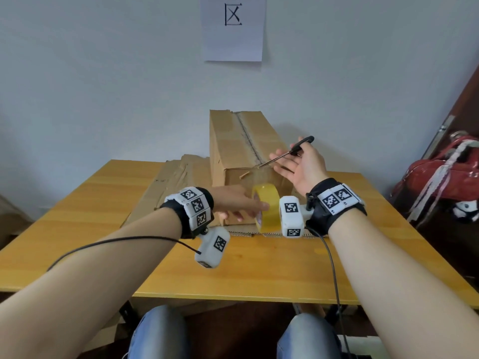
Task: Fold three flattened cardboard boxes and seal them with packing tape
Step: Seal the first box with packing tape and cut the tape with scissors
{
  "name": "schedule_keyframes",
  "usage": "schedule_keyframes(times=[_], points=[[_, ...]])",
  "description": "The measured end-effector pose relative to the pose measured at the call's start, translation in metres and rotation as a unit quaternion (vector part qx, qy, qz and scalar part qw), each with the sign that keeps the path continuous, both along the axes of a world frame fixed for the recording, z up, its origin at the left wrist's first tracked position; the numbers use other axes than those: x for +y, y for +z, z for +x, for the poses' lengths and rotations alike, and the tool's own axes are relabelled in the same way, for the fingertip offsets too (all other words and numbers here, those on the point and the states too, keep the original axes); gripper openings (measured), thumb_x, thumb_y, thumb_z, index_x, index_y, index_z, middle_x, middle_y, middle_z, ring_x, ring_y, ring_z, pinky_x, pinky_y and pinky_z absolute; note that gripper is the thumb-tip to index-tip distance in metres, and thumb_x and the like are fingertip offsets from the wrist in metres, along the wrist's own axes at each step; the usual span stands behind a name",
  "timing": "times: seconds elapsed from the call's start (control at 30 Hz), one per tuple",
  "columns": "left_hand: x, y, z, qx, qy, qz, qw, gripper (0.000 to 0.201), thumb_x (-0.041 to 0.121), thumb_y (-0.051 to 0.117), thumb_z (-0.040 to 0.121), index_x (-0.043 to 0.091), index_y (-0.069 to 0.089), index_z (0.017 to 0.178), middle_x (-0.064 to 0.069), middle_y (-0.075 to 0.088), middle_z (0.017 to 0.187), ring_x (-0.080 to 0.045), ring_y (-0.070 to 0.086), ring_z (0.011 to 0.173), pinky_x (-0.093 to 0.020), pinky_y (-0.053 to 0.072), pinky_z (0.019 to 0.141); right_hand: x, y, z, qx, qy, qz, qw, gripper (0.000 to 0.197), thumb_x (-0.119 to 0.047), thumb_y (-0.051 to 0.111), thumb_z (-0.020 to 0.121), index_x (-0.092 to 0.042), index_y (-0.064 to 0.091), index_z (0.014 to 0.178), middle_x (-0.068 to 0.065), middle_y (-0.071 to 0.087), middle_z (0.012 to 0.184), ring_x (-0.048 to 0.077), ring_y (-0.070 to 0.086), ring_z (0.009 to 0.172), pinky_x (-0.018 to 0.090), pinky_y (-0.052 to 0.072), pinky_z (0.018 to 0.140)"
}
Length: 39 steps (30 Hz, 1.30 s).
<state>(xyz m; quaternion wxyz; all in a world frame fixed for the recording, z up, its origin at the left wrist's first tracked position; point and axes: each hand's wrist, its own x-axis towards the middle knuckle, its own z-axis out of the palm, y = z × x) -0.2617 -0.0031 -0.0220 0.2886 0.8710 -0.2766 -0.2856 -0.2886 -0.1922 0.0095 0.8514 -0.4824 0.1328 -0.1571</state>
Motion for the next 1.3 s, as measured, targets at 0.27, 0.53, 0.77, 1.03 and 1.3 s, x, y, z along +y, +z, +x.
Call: schedule_keyframes(times=[0.27, 0.53, 0.77, 1.03, 1.3], points=[[-0.02, -0.007, -0.004, 0.167, 0.122, -0.191, 0.96, 0.026, 0.036, 0.068, 0.093, 0.011, 0.068, 0.101, -0.005, 0.073, 0.085, -0.016, 0.07, 0.075, -0.025, 0.043, 0.064, -0.004, 0.007, -0.008, 0.012, -0.068, -0.146, 0.987, 0.027, -0.041, 0.055, 0.101, -0.016, 0.059, 0.092, 0.009, 0.076, 0.093, 0.015, 0.057, 0.051, 0.024, 0.034, 0.043], [-0.018, -0.007, -0.008, 0.195, 0.145, -0.212, 0.947, 0.028, 0.037, 0.07, 0.092, 0.011, 0.067, 0.101, -0.002, 0.072, 0.08, -0.012, 0.069, 0.065, -0.023, 0.045, 0.06, 0.007, 0.019, -0.026, -0.043, -0.087, -0.3, 0.949, 0.019, -0.028, 0.065, 0.095, -0.015, 0.073, 0.083, 0.019, 0.074, 0.099, 0.014, 0.052, 0.06, 0.022, 0.039, 0.052], [-0.013, -0.007, -0.006, 0.205, 0.137, -0.207, 0.947, 0.028, 0.04, 0.072, 0.089, 0.012, 0.069, 0.093, -0.003, 0.071, 0.083, -0.012, 0.068, 0.069, -0.022, 0.046, 0.061, 0.012, 0.017, -0.029, -0.062, -0.129, -0.283, 0.949, 0.029, -0.022, 0.077, 0.086, -0.009, 0.058, 0.104, 0.006, 0.062, 0.094, 0.015, 0.063, 0.072, 0.027, 0.052, 0.051], [-0.013, -0.008, -0.003, 0.201, 0.137, -0.217, 0.945, 0.027, 0.04, 0.072, 0.09, 0.014, 0.069, 0.094, -0.001, 0.073, 0.083, -0.012, 0.07, 0.07, -0.023, 0.046, 0.064, 0.015, -0.001, -0.031, -0.028, -0.16, -0.354, 0.921, 0.039, -0.047, 0.074, 0.085, -0.012, 0.058, 0.093, -0.005, 0.053, 0.076, 0.012, 0.056, 0.07, 0.024, 0.045, 0.062], [-0.014, -0.01, -0.002, 0.206, 0.133, -0.215, 0.945, 0.03, 0.041, 0.071, 0.089, 0.013, 0.069, 0.102, -0.003, 0.074, 0.09, -0.012, 0.07, 0.072, -0.023, 0.047, 0.065, 0.017, -0.004, -0.039, -0.064, -0.155, -0.315, 0.934, 0.038, -0.037, 0.073, 0.09, -0.008, 0.054, 0.076, -0.004, 0.042, 0.052, 0.013, 0.042, 0.043, 0.029, 0.037, 0.049]])
